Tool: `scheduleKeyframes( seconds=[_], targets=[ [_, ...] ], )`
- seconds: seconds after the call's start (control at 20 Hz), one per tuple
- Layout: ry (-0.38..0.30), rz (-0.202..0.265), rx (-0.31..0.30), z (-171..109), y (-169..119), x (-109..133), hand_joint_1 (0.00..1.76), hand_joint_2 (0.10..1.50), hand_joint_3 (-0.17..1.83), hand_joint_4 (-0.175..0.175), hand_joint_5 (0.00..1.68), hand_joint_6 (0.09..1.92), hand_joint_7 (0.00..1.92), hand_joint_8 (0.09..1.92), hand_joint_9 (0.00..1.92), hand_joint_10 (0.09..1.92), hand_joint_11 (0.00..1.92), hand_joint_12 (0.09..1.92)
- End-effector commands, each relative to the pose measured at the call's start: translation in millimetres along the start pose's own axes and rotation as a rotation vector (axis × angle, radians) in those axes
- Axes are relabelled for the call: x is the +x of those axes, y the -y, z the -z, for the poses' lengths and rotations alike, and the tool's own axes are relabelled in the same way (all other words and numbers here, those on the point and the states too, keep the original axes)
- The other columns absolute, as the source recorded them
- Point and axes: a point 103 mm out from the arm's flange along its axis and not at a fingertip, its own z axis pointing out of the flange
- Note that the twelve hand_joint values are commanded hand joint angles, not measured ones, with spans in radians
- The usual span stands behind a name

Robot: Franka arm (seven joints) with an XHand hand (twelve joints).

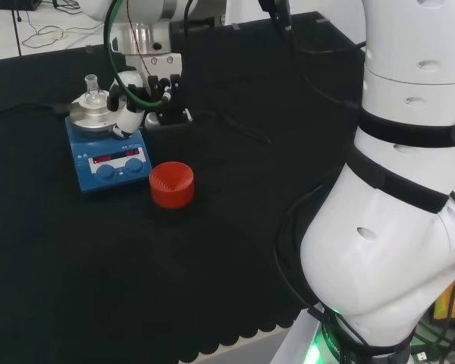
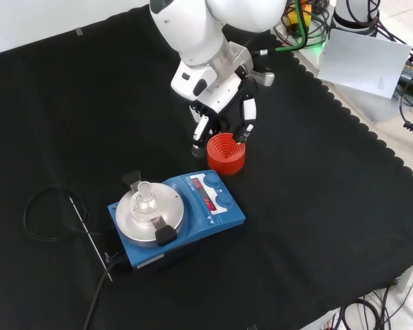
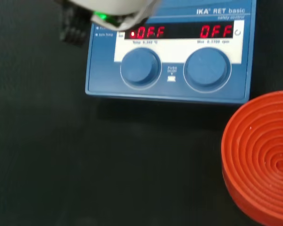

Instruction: Turn on the heater.

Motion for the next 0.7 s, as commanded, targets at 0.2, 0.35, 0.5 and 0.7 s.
scheduleKeyframes(
  seconds=[0.2,0.35,0.5,0.7],
  targets=[
    [0.029,0.023,0.058,-27,5,3,1.15,0.77,0.66,-0.1,0.39,0.55,1.46,1.44,1.54,1.21,1.48,0.87],
    [0.02,0.033,0.084,-35,4,5,1.28,0.78,0.75,-0.095,0.39,0.67,1.45,1.51,1.5,1.27,1.28,1.01],
    [0.022,0.046,0.117,-44,3,9,1.35,0.77,0.84,-0.087,0.38,0.74,1.46,1.54,1.48,1.31,1.18,1.12],
    [0.03,0.054,0.144,-52,2,11,1.37,0.76,0.87,-0.081,0.37,0.77,1.46,1.55,1.48,1.32,1.16,1.16]
  ],
)
